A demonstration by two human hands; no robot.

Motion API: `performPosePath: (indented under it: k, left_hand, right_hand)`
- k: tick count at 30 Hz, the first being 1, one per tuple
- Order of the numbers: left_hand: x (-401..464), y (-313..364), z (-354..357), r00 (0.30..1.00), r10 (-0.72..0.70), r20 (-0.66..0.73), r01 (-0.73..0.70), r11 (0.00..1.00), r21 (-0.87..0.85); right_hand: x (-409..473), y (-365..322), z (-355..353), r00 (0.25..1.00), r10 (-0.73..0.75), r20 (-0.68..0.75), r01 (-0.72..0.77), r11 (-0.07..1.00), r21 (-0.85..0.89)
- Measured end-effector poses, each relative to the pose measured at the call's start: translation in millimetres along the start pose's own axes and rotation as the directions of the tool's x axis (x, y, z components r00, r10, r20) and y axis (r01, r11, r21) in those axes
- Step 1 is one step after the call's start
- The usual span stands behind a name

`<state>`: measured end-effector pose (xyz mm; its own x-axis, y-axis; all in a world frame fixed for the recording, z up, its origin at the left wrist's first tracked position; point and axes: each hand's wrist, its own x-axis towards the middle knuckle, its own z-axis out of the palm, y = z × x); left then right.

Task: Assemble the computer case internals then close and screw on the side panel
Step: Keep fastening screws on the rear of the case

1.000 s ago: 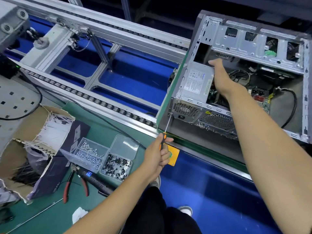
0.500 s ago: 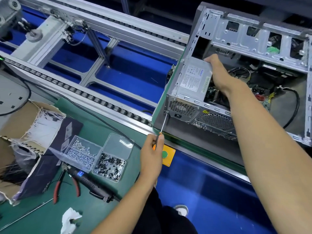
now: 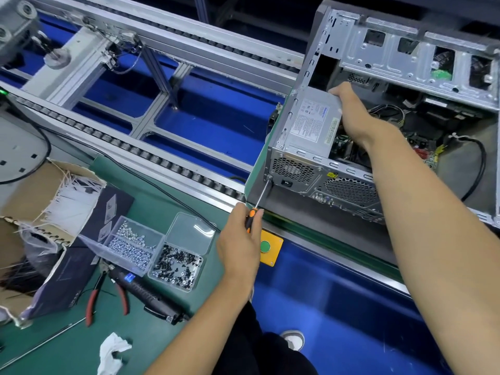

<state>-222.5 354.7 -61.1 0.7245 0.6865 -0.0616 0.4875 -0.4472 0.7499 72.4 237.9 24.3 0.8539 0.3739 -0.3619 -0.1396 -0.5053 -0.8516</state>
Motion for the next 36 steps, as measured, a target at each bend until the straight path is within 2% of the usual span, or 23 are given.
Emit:
performPosePath:
  k: [1,3,5,7,10,11,12,13,15,16,17,18,19,20,22,24,25,27,29,31,34,35,36]
  left_hand:
    - [-1,2,0,1.0,-0.002,0.007,0.002,1.0,-0.007]
    - [1,3,-1,0.995,-0.049,0.089,0.064,0.982,-0.178]
    - [4,3,-5,0.955,-0.151,0.257,0.259,0.849,-0.462]
    - [5,1,-11,0.854,-0.235,0.465,0.515,0.511,-0.688]
    - [7,7,-15,0.596,-0.281,0.752,0.766,-0.084,-0.638]
    - [7,10,-14,0.535,-0.259,0.804,0.787,-0.193,-0.586]
    - [7,13,-12,0.499,-0.243,0.832,0.802,-0.233,-0.55]
    - [7,16,-11,0.481,-0.239,0.843,0.82,-0.217,-0.529]
    - [10,18,-9,0.508,-0.275,0.816,0.837,-0.064,-0.543]
    - [12,17,-10,0.57,-0.319,0.757,0.814,0.093,-0.573]
    - [13,15,-10,0.677,-0.36,0.642,0.736,0.325,-0.593]
    - [14,12,-11,0.808,-0.351,0.473,0.583,0.594,-0.554]
    - [13,8,-11,0.923,-0.261,0.284,0.365,0.83,-0.422]
    - [12,4,-11,0.984,-0.115,0.137,0.144,0.963,-0.226]
    - [11,0,-14,0.994,0.112,0.018,-0.113,0.987,0.11]
    - [11,-4,-14,0.986,0.164,0.035,-0.167,0.97,0.176]
    - [11,-6,-13,0.986,0.147,0.076,-0.155,0.981,0.118]
    - [9,-7,-11,0.977,0.057,0.205,-0.014,0.979,-0.202]
    - [7,-5,-11,0.931,-0.086,0.355,0.284,0.783,-0.553]
    - [6,-6,-11,0.831,-0.204,0.517,0.55,0.44,-0.71]
    - [5,-2,-9,0.619,-0.207,0.758,0.757,-0.099,-0.645]
    - [6,0,-5,0.568,-0.2,0.798,0.775,-0.198,-0.601]
    - [5,3,-1,0.55,-0.212,0.808,0.779,-0.218,-0.588]
  right_hand:
    - [-1,0,1,1.0,-0.002,0.0,0.002,1.0,-0.002]
    - [0,0,1,1.0,-0.005,0.0,0.005,1.0,-0.004]
    - [0,0,0,1.0,-0.001,0.0,0.001,1.0,0.001]
    - [0,0,0,1.0,-0.019,0.003,0.019,1.0,0.006]
    - [0,0,-1,0.999,-0.047,0.003,0.047,0.999,0.021]
    - [0,0,0,0.999,-0.049,0.001,0.049,0.998,0.029]
    - [1,0,-1,0.999,-0.049,0.0,0.049,0.998,0.032]
    - [1,0,-1,0.999,-0.047,0.002,0.047,0.998,0.03]
    - [2,0,-1,0.999,-0.049,0.01,0.048,0.999,0.024]
    - [2,0,-1,0.999,-0.047,0.014,0.047,0.999,0.024]
    - [2,1,-1,0.999,-0.045,0.015,0.045,0.999,0.021]
    - [2,1,0,0.999,-0.042,0.014,0.042,0.999,0.017]
    - [2,2,0,0.999,-0.04,0.01,0.04,0.999,0.015]
    - [3,2,0,0.999,-0.039,0.011,0.039,0.999,0.017]
    - [5,3,-1,0.999,-0.039,0.017,0.038,0.999,0.023]
    - [7,3,-2,0.999,-0.045,0.014,0.045,0.998,0.032]
    - [8,4,-2,0.998,-0.054,0.013,0.054,0.998,0.039]
    - [10,5,-3,0.996,-0.082,0.021,0.081,0.995,0.05]
    - [11,5,-2,0.995,-0.096,0.032,0.094,0.995,0.04]
    - [11,6,-3,0.994,-0.102,0.032,0.101,0.994,0.032]
    - [11,7,-4,0.995,-0.102,0.023,0.101,0.994,0.029]
    - [10,7,-4,0.995,-0.101,0.023,0.1,0.995,0.027]
    - [10,7,-3,0.995,-0.098,0.019,0.097,0.995,0.022]
